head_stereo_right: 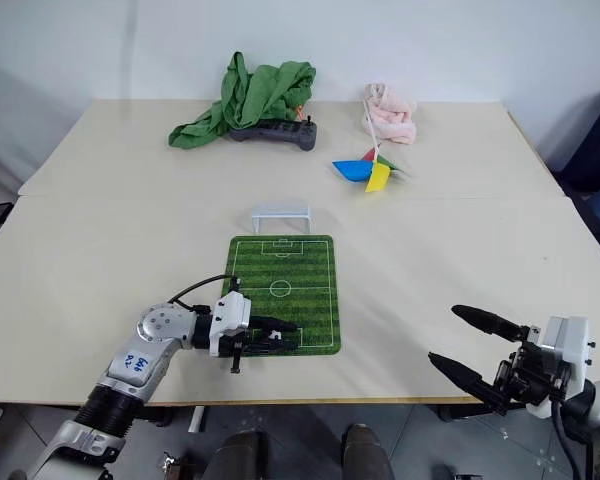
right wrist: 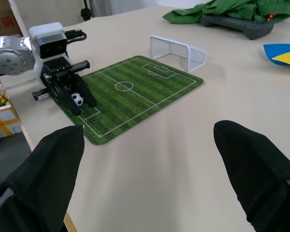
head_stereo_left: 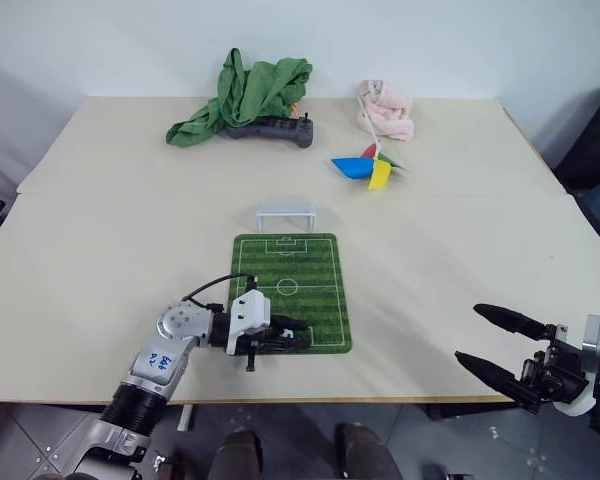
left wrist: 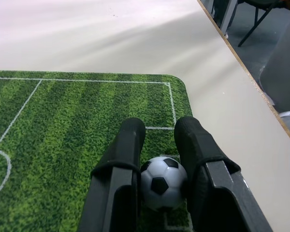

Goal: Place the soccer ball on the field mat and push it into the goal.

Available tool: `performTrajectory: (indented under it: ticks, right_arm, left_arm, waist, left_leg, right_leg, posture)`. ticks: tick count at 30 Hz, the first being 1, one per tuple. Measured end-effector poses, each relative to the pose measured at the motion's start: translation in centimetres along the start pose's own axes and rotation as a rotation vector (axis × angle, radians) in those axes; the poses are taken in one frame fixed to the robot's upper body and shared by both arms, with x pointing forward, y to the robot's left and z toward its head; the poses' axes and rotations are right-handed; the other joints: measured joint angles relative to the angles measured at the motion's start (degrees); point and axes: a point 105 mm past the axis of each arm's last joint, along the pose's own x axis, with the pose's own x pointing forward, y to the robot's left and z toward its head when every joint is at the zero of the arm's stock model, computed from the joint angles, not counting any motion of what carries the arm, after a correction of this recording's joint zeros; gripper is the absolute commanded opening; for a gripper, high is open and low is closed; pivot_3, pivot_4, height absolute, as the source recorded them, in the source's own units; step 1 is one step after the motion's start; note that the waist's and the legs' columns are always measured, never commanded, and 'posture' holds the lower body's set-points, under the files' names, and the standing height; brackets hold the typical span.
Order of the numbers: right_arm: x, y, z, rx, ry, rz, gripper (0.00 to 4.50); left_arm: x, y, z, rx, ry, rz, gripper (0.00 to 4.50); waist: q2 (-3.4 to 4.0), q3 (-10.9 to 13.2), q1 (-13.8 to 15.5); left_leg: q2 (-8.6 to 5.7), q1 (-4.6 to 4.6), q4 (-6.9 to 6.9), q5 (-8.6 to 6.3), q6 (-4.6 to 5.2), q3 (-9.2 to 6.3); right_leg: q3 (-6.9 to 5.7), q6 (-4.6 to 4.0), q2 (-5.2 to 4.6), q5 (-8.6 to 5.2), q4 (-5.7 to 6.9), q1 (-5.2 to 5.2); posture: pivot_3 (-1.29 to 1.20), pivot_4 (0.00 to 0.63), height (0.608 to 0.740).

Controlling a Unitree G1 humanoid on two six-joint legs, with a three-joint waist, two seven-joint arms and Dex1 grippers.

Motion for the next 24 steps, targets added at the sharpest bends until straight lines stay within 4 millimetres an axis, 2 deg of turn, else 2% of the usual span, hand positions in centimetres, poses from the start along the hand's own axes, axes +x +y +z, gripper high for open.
performTrajectory:
  ticks: [18,19,20,24]
  right_arm:
    - [-0.4,-0.9,-0.4,-0.008,0.028,-0.023,4.5]
    - [-0.4,-0.9,-0.4,-0.009,0.028,-0.023,4.5]
    - [-0.4,-1.0,-0.3,-0.011,0.029,-0.023,4.5]
    - [-0.3,-1.1,-0.3,-0.018,0.028,-0.024,4.5]
  left_arm:
    - [0.3,0.4,-0.4,0.008,0.012,0.011,0.87]
    - [0.3,0.4,-0.4,0.007,0.012,0.01,1.59]
    - [0.3,0.4,-0.4,0.006,0.013,0.01,1.77]
    - [0.3,0.4,-0.4,0.001,0.015,0.009,3.03]
  waist:
    - [0.17,-0.1,-0.1]
    - [0.18,-0.1,-0.1]
    - [0.18,-0.1,0.0]
    - [0.19,-0.1,0.0]
  left_leg:
    - [-0.01,0.54,-0.02,-0.04,0.09,-0.06]
    - [-0.02,0.54,-0.02,-0.04,0.09,-0.06]
    - [-0.01,0.54,-0.02,-0.04,0.09,-0.06]
    - [-0.02,0.54,-0.02,-0.04,0.09,-0.06]
  right_leg:
    - [-0.02,-0.27,-0.01,-0.13,-0.48,0.82]
    - [-0.02,-0.27,-0.01,-0.13,-0.48,0.82]
    - [-0.02,-0.28,-0.01,-0.13,-0.48,0.82]
    - [-0.02,-0.28,-0.01,-0.13,-0.48,0.82]
  posture:
    - [0.0,0.15,0.74]
    - [0.0,0.15,0.74]
    - [0.0,0.15,0.74]
    - [0.0,0.15,0.74]
